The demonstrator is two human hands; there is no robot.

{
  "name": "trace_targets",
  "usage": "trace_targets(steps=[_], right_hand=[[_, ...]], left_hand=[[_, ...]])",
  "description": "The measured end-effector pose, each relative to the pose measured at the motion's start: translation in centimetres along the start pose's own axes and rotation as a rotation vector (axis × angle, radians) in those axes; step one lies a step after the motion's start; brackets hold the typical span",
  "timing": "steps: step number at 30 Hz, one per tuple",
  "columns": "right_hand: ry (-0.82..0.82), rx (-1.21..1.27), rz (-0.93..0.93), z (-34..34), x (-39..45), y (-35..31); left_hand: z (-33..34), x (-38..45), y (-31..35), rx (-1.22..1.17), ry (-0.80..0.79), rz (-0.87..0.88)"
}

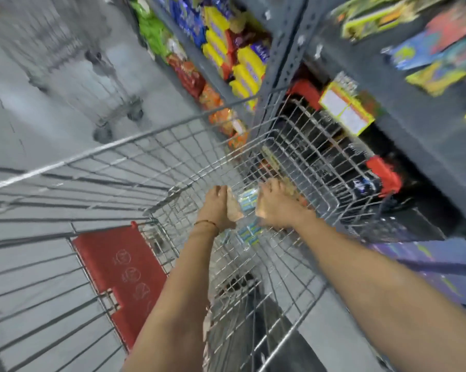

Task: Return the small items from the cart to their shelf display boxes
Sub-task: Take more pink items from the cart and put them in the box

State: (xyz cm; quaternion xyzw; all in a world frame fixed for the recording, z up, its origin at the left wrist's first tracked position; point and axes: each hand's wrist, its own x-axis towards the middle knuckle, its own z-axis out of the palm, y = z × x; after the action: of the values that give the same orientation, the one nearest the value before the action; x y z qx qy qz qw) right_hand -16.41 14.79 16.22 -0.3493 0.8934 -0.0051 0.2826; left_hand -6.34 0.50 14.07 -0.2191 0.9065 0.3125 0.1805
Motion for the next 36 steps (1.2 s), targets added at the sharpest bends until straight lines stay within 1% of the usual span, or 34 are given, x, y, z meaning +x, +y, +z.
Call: trace_targets(steps=[2, 3, 5, 6, 9, 12, 14, 18, 20, 22, 25, 30, 31, 36], right_hand=[[0.021, -0.025, -0.064, -3.0, -2.2, 0.4], [0.019, -0.005, -0.061, -4.4, -3.5, 0.7], [0.079, 0.041, -0.045, -8.5, -7.2, 1.7], [0.106, 0.049, -0.054, -9.7, -8.2, 1.9], [0.297, 0.049, -0.016, -14.6, -14.1, 4.2], [0.416, 0.094, 0.018, -17.4, -18.8, 6.9], [0.476, 0.127, 0.079, -18.9, -22.3, 8.8], [0.642, 0.235, 0.237, -20.4, -29.5, 14.3], [0.697, 0.294, 0.331, -20.7, -32.9, 17.7], [0.709, 0.330, 0.428, -20.4, -35.4, 20.9], [0.691, 0.370, 0.512, -19.6, -37.6, 25.1], [0.652, 0.395, 0.549, -19.2, -38.4, 29.1], [0.655, 0.398, 0.545, -19.0, -38.3, 29.5], [0.564, 0.420, 0.512, -18.7, -37.7, 31.2]], left_hand=[[-2.8, -0.5, 2.5, 0.064, -0.018, 0.081], [-4.3, -1.0, 3.9, 0.093, -0.037, 0.128], [-7.5, -2.0, 8.5, 0.140, -0.068, 0.244], [-8.4, -2.2, 9.7, 0.157, -0.091, 0.275], [-11.4, -3.3, 16.7, 0.193, -0.076, 0.453], [-13.3, -4.5, 23.0, 0.230, -0.050, 0.631], [-13.8, -5.8, 27.8, 0.263, -0.066, 0.713], [-11.9, -6.7, 37.4, 0.326, -0.051, 0.913], [-10.2, -7.3, 41.9, 0.376, -0.089, 0.956], [-8.3, -7.4, 45.5, 0.370, -0.116, 0.980], [-5.2, -7.2, 49.7, 0.390, -0.157, 0.991], [-1.6, -6.2, 54.5, 0.474, -0.192, 1.017], [-1.1, -6.2, 55.1, 0.479, -0.196, 1.022], [0.8, -5.6, 57.2, 0.550, -0.253, 1.017]])
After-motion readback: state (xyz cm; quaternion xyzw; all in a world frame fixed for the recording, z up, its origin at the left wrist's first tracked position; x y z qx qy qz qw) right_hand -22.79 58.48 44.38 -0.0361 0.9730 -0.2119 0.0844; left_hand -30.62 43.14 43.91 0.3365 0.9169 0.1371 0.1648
